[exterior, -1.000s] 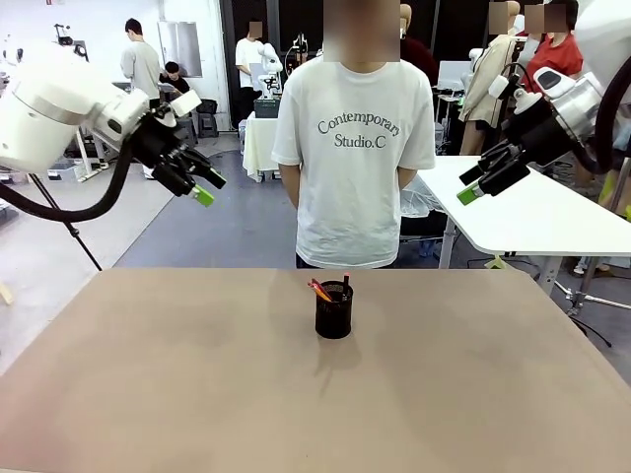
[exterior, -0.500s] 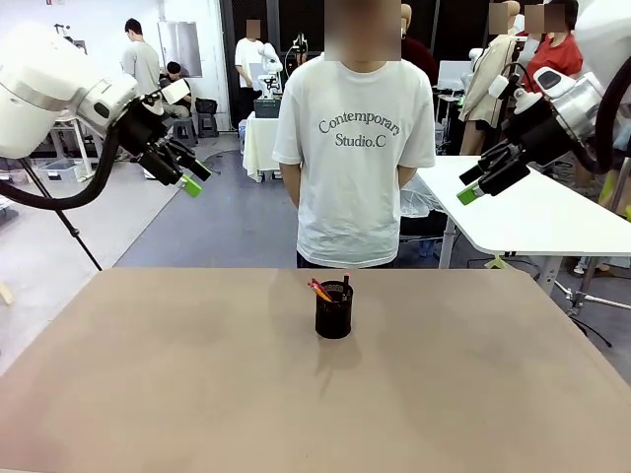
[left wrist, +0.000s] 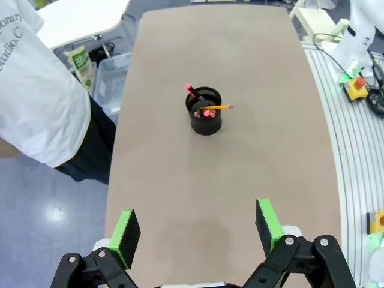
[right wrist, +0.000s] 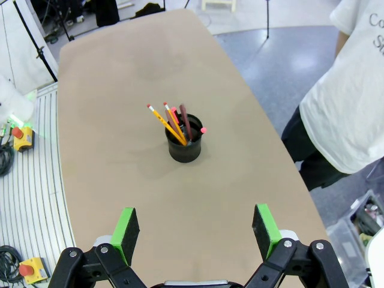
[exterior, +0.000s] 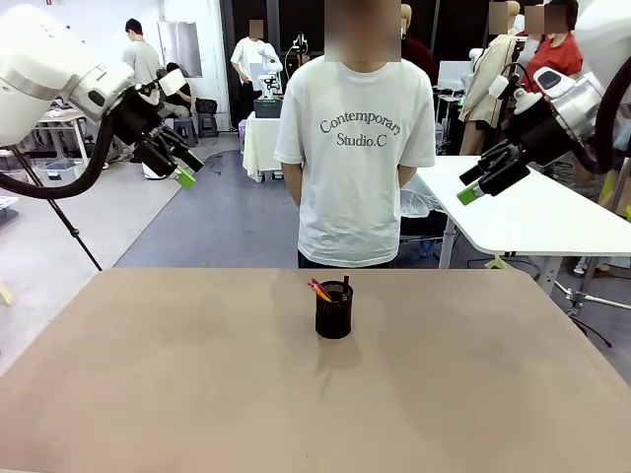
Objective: Place the pens into the pen holder.
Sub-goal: Pick up a writing instrument from the table and place it into the Pen holder.
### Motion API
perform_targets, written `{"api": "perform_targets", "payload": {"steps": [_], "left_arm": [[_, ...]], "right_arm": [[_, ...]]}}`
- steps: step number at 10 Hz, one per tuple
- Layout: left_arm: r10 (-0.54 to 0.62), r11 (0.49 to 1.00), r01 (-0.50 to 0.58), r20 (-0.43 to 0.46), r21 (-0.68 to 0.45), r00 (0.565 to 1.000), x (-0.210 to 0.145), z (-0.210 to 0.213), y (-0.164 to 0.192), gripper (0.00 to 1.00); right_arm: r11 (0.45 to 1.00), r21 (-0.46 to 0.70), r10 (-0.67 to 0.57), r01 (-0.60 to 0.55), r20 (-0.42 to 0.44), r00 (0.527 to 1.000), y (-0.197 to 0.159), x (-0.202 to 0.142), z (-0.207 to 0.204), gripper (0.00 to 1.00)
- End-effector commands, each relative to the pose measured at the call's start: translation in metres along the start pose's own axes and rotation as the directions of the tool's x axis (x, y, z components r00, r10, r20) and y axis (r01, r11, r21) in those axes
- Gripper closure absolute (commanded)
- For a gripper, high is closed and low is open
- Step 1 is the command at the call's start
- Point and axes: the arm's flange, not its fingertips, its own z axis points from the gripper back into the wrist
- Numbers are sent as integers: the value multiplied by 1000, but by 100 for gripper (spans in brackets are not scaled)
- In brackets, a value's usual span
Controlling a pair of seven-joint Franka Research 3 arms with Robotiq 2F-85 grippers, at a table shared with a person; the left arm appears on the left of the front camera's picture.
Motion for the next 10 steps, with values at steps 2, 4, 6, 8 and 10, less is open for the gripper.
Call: {"api": "perform_targets", "payload": {"steps": [2, 4, 6, 8, 10], "left_arm": [[1, 1000, -1, 1, -22, 1000, 0, -3, -1, 0], [1, 1000, -1, 1, -22, 1000, 0, -3, -1, 0], [1, 1000, -1, 1, -22, 1000, 0, -3, -1, 0], [1, 1000, -1, 1, -22, 1000, 0, -3, -1, 0], [1, 1000, -1, 1, -22, 1000, 0, -3, -1, 0]], "right_arm": [[1000, -13, -4, 4, -2, 1000, 2, 2, -1, 0], [1000, -13, -4, 4, -2, 1000, 2, 2, -1, 0], [1000, -13, -4, 4, -2, 1000, 2, 2, -1, 0], [1000, -13, -4, 4, -2, 1000, 2, 2, -1, 0], [1000, -13, -4, 4, -2, 1000, 2, 2, -1, 0]]}}
